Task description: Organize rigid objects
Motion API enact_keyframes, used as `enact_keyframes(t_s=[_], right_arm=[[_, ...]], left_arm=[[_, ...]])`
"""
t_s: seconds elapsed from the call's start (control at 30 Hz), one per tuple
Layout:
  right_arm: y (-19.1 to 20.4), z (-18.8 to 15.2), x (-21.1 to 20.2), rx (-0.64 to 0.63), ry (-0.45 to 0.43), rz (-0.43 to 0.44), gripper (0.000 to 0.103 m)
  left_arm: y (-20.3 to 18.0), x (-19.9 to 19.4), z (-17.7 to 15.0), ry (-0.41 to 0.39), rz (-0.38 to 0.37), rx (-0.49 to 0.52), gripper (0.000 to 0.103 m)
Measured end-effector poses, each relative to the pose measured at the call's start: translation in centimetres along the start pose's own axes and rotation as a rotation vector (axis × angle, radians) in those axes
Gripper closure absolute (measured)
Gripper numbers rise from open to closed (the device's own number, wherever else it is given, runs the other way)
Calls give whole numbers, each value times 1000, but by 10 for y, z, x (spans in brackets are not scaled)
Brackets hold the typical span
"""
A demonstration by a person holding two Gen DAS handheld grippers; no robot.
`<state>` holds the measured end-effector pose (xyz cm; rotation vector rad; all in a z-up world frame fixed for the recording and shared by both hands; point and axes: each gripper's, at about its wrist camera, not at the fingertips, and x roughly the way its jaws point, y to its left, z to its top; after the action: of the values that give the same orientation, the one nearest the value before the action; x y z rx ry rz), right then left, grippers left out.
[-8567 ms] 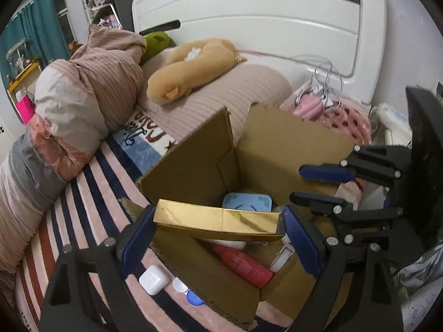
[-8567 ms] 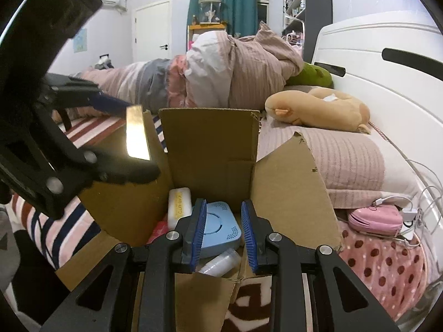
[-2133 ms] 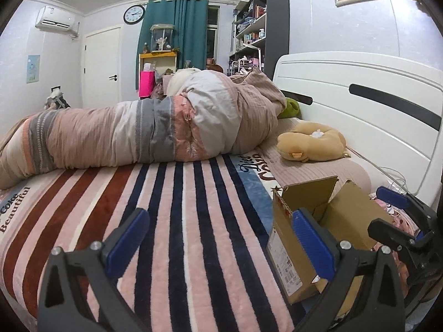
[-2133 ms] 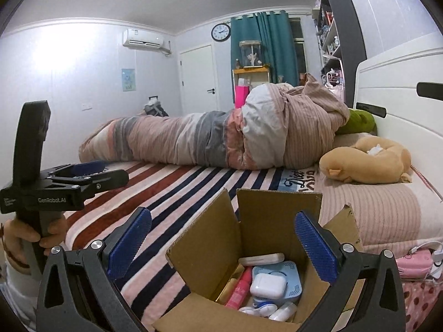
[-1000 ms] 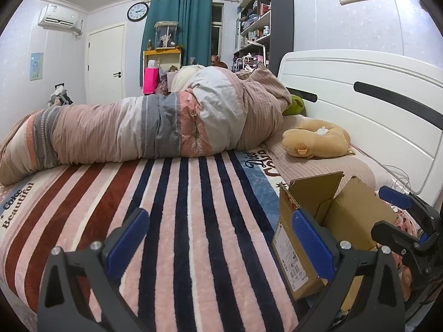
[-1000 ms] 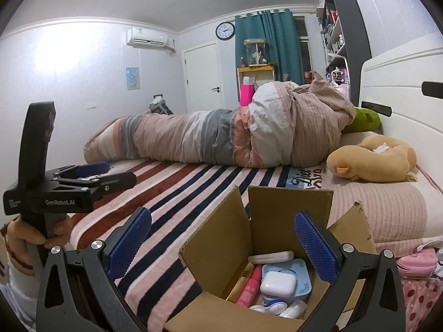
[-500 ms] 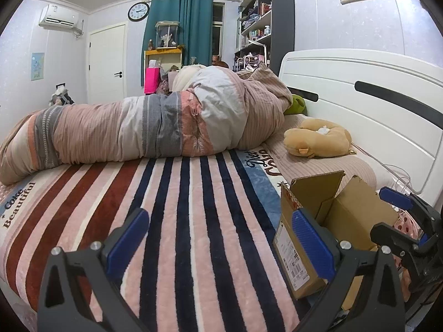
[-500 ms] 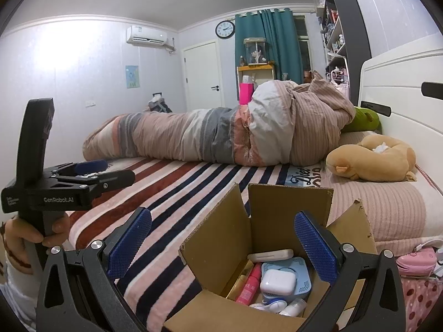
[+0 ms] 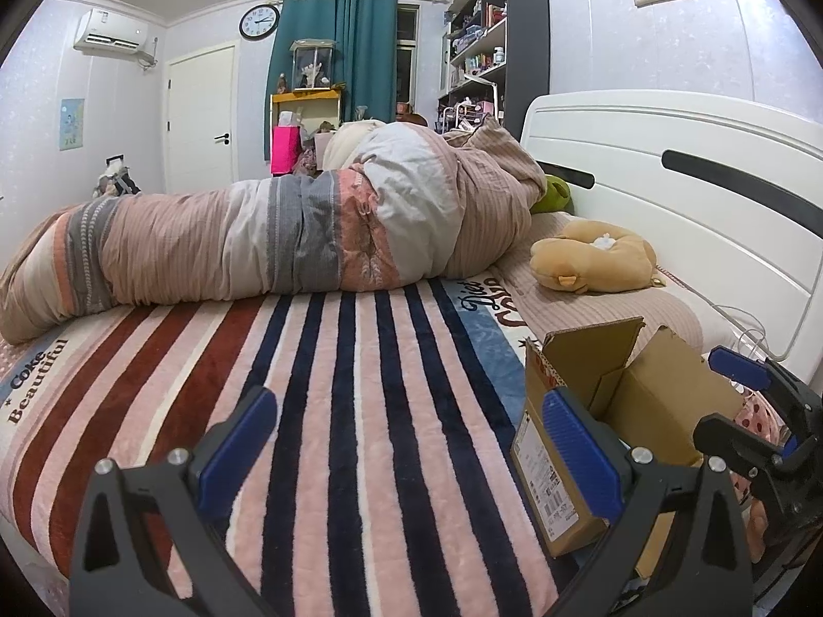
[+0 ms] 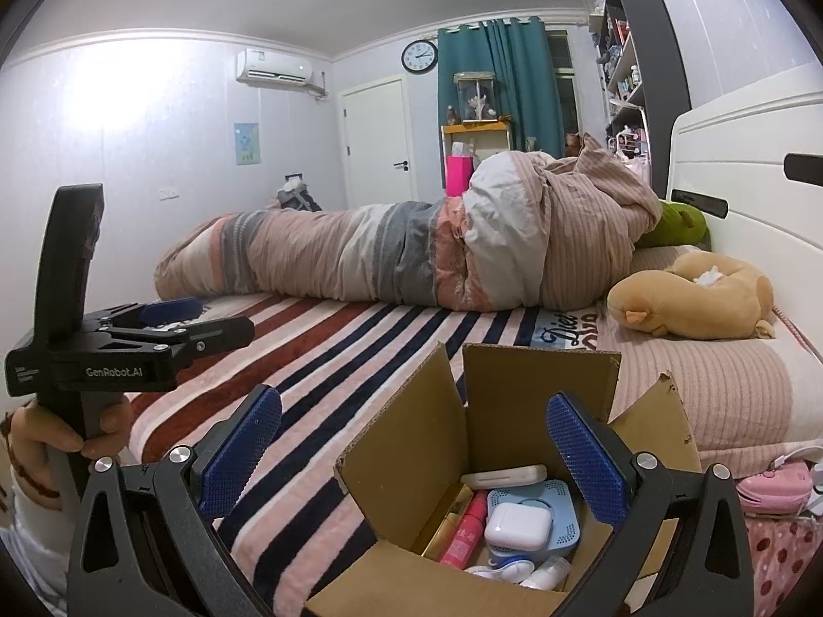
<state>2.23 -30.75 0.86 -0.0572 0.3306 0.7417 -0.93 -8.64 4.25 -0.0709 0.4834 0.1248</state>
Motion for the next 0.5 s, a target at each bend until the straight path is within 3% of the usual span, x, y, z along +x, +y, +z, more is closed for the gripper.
enact_keyframes(t_s=[0.5], right_arm=[[-1, 0, 0, -2, 0, 0, 0]], left_arm=[[1, 1, -1, 2, 6, -5, 1]])
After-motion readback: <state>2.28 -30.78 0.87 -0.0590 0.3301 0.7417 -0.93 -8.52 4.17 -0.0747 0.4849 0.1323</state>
